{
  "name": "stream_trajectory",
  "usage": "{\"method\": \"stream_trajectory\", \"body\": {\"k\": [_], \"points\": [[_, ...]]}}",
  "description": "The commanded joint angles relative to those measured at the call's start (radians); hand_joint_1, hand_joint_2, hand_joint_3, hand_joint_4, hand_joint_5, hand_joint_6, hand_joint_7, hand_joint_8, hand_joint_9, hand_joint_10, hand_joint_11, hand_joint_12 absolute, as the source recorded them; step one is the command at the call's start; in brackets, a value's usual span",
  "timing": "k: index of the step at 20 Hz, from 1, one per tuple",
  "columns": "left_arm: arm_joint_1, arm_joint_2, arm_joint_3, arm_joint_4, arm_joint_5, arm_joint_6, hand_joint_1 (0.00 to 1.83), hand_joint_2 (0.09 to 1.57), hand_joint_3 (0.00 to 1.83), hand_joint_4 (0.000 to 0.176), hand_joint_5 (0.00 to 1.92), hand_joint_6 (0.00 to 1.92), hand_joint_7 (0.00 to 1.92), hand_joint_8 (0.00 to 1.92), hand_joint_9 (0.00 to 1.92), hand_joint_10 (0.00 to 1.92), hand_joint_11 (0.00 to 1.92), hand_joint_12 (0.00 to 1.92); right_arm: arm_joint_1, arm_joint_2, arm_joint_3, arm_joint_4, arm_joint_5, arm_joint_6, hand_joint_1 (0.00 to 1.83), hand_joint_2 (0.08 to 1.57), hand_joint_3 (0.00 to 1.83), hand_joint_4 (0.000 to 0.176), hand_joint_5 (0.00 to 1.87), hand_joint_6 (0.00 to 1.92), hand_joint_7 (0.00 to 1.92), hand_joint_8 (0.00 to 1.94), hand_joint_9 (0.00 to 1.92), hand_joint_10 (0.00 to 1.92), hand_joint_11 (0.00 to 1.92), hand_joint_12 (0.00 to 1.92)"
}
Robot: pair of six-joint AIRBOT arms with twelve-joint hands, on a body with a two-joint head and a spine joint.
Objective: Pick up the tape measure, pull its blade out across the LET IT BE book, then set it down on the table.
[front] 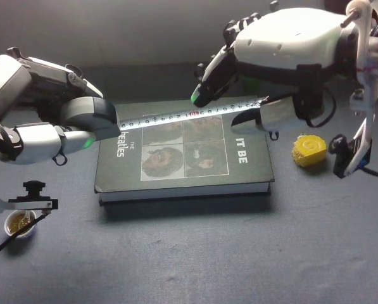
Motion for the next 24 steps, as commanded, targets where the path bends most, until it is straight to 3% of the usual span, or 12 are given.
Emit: {"method": "stream_trajectory", "body": {"k": [1, 3, 7, 10, 14, 24], "points": [[-0.007, -0.002, 0.003, 0.032, -0.123, -0.017, 1.39, 1.05, 0.0, 0.0, 1.14, 0.56, 1.17, 0.68, 0.96, 1.16, 0.84, 1.08, 0.017, 0.001, 0.006, 0.0, 0.126, -0.002, 1.09, 1.16, 0.0, 0.0, 0.78, 0.05, 0.84, 0.03, 0.76, 0.05, 0.18, 1.24], [-0.005, -0.004, 0.006, 0.036, -0.123, -0.017, 1.39, 1.05, 0.0, 0.0, 1.14, 0.56, 1.19, 0.68, 0.93, 1.16, 0.85, 1.08, 0.015, -0.015, 0.022, 0.104, 0.192, -0.159, 1.09, 1.16, 0.0, 0.0, 0.78, 0.05, 0.86, 0.04, 0.76, 0.05, 0.18, 1.24], [0.004, -0.005, 0.013, 0.058, -0.124, -0.019, 1.39, 1.05, 0.0, 0.0, 1.14, 0.54, 1.18, 0.69, 0.93, 1.18, 0.83, 1.1, -0.017, -0.063, 0.008, 0.571, 0.406, -0.711, 1.09, 1.17, 0.0, 0.0, 0.79, 0.05, 0.86, 0.03, 0.76, 0.05, 0.19, 1.24], [0.017, -0.004, 0.019, 0.059, -0.138, -0.035, 1.39, 1.06, 0.0, 0.0, 1.15, 0.54, 1.19, 0.69, 0.91, 1.19, 0.82, 1.1, -0.053, -0.109, -0.041, 0.81, 0.571, -0.903, 1.1, 1.17, 0.0, 0.0, 0.8, 0.04, 0.87, 0.03, 0.77, 0.05, 0.18, 1.24], [0.021, -0.003, 0.021, 0.059, -0.146, -0.035, 1.39, 1.06, 0.0, 0.0, 1.13, 0.56, 1.18, 0.7, 0.9, 1.22, 0.8, 1.17, -0.067, -0.137, -0.063, 0.892, 0.657, -0.968, 1.1, 1.17, 0.0, 0.0, 0.8, 0.04, 0.87, 0.03, 0.77, 0.05, 0.18, 1.23], [0.026, -0.005, 0.024, 0.059, -0.151, -0.035, 1.39, 1.06, 0.0, 0.0, 1.14, 0.53, 1.16, 0.72, 0.94, 1.19, 0.82, 1.15, -0.119, -0.166, -0.079, 0.913, 0.773, -0.987, 1.1, 1.17, 0.0, 0.0, 0.81, 0.04, 0.87, 0.02, 0.77, 0.05, 0.18, 1.23]]}}
